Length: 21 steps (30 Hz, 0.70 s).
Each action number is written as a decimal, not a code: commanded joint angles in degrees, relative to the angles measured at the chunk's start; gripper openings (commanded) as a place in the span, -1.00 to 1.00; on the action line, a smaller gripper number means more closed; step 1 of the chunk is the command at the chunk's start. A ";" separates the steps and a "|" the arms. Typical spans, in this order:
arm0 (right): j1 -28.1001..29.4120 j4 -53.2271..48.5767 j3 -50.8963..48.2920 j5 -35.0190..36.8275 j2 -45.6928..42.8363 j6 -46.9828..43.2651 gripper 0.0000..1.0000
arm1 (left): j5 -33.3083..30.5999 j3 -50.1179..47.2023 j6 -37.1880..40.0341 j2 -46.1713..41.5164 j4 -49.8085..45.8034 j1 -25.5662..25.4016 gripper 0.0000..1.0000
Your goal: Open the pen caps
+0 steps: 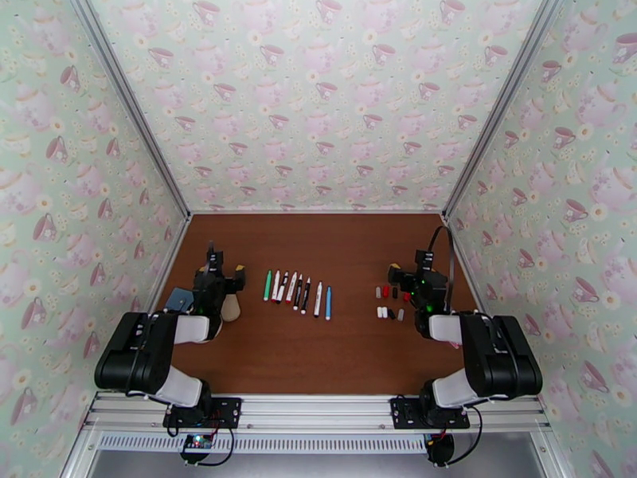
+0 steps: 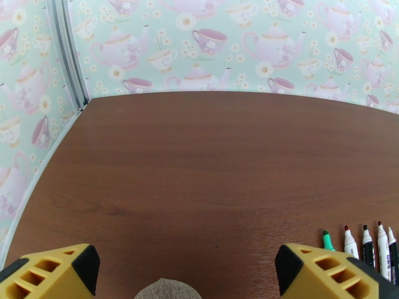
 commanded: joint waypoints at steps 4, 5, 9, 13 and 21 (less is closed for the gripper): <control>0.65 -0.72 1.72 1.43 0.20 -1.10 1.00 | 0.96 0.33 -0.58 -0.01 -0.27 0.16 1.00; 0.65 -0.64 1.69 1.46 0.35 -1.12 1.00 | 1.01 0.33 -0.56 -0.02 -0.29 0.18 1.00; 0.65 10.50 -3.13 -6.83 2.47 -3.77 1.00 | 0.97 0.34 -0.58 -0.01 -0.29 0.19 1.00; 0.40 6.57 -1.42 -3.68 2.18 -2.58 1.00 | 0.97 0.40 -0.60 -0.02 -0.31 0.19 1.00; 0.39 7.11 -1.71 -5.53 2.17 -3.24 1.00 | 0.97 0.33 -0.60 -0.01 -0.29 0.19 1.00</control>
